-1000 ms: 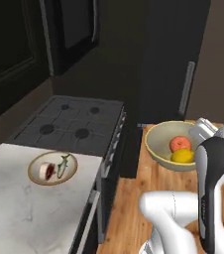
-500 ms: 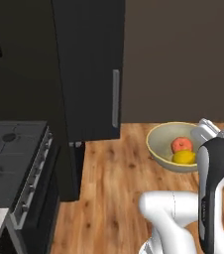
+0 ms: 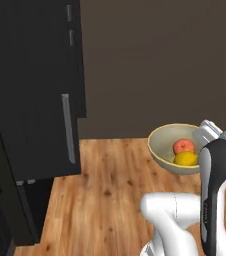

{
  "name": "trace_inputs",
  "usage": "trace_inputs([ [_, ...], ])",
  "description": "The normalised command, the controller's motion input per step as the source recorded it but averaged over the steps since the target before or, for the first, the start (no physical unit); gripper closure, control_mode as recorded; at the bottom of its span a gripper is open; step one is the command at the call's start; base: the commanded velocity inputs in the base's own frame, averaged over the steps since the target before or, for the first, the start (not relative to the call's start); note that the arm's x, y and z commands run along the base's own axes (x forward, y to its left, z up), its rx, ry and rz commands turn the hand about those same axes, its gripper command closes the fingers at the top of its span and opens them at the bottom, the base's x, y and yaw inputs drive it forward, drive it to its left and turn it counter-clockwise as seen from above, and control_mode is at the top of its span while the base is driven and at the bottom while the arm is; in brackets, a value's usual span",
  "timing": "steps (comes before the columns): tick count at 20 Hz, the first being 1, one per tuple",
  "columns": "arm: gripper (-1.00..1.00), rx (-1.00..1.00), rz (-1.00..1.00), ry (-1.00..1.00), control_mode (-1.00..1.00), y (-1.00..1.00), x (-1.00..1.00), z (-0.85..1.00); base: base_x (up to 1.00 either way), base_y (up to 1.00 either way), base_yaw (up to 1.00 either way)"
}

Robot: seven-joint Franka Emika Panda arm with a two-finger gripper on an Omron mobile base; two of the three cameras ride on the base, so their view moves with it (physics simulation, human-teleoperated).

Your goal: Place the bowl with the squash and lemon on the top shelf of the fridge. Place the bowl with the fish and steak on the second highest shelf of the fridge.

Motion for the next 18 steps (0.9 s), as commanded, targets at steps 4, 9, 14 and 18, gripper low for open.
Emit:
trace_inputs([
  [4,1.0,0.0,0.0,0.0,1.0,0.0,0.0,0.0,1.0,-0.91,0.04],
  [9,1.0,0.0,0.0,0.0,1.0,0.0,0.0,0.0,1.0,-0.85,0.07],
  [14,1.0,0.0,0.0,0.0,1.0,0.0,0.0,0.0,1.0,-0.71,0.06],
  [18,1.0,0.0,0.0,0.0,1.0,0.0,0.0,0.0,0.78,-0.43,0.52],
])
